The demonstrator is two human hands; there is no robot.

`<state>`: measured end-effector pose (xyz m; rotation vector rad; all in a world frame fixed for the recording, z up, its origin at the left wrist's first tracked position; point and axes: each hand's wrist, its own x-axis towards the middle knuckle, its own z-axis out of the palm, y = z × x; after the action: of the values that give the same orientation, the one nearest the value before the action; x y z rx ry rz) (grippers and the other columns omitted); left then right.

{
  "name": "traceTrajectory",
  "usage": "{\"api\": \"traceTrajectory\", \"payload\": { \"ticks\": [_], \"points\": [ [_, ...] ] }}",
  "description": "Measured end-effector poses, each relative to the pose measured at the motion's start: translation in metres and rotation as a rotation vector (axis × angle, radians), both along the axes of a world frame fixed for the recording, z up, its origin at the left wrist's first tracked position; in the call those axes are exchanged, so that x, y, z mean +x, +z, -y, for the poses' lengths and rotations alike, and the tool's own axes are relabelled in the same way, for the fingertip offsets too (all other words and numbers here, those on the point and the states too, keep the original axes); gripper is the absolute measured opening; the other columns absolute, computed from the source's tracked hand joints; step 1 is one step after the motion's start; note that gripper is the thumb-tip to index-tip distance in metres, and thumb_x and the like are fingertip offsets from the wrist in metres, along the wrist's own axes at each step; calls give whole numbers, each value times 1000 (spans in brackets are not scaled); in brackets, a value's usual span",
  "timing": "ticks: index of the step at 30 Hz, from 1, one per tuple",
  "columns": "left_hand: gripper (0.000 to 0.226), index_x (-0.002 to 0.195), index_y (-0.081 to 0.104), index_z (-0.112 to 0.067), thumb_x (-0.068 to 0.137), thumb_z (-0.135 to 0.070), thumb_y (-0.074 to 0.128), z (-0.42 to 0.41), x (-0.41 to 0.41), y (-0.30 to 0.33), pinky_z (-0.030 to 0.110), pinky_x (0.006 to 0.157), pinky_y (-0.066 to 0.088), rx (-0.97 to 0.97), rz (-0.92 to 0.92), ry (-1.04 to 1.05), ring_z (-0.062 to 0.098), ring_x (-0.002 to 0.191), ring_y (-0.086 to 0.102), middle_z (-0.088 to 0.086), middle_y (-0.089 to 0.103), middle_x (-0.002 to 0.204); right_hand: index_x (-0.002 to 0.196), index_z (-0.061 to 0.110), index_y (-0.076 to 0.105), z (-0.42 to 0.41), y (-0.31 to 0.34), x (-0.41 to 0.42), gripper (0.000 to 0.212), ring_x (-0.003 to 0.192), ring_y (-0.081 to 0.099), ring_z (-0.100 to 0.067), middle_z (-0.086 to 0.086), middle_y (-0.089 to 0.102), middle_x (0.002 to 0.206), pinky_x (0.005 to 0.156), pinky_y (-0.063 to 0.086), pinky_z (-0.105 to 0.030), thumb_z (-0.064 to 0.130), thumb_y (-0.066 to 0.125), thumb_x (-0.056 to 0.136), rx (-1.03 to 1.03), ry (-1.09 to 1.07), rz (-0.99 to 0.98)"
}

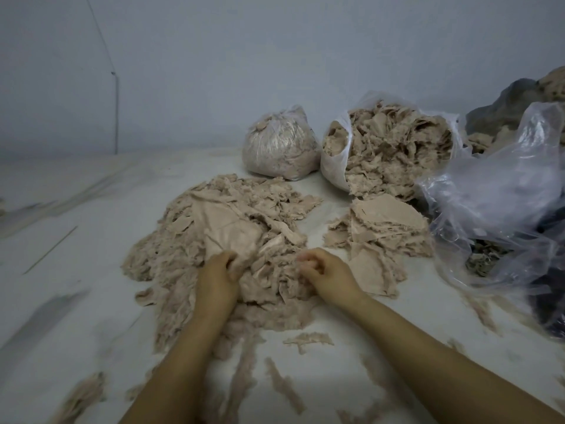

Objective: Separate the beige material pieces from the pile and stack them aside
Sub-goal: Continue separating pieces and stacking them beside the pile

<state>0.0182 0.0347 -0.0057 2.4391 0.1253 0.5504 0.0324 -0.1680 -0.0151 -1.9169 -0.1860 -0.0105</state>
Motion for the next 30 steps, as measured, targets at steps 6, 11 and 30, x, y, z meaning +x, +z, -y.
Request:
{"api": "traceTrajectory", "payload": {
  "ticks": [6,11,30],
  "points": [
    [18,82,72,-19,69,-9,80,27,-23,0,4,72,38,-40,89,-532,-6,79,56,-19,61,77,77,12,66,-34,7,0,26,67,66,-19,-4,69,71,66,54,-31,36,65,89,506,104,-313],
    [8,75,70,-28,77,-33,75,28,-30,-5,7,83,40,-85,-60,-605,4,70,59,-16,66,77,76,7,56,-28,8,-5,21,61,63,-12,0,65,64,58,51,-25,14,75,80,507,-98,-162],
    [25,119,55,-3,99,-15,47,1,14,106,27,52,54,-1354,71,-83,20,77,66,12,66,98,112,14,67,-13,84,22,52,102,62,-19,-2,68,109,95,50,-37,52,70,77,23,94,-248]
  ]
}}
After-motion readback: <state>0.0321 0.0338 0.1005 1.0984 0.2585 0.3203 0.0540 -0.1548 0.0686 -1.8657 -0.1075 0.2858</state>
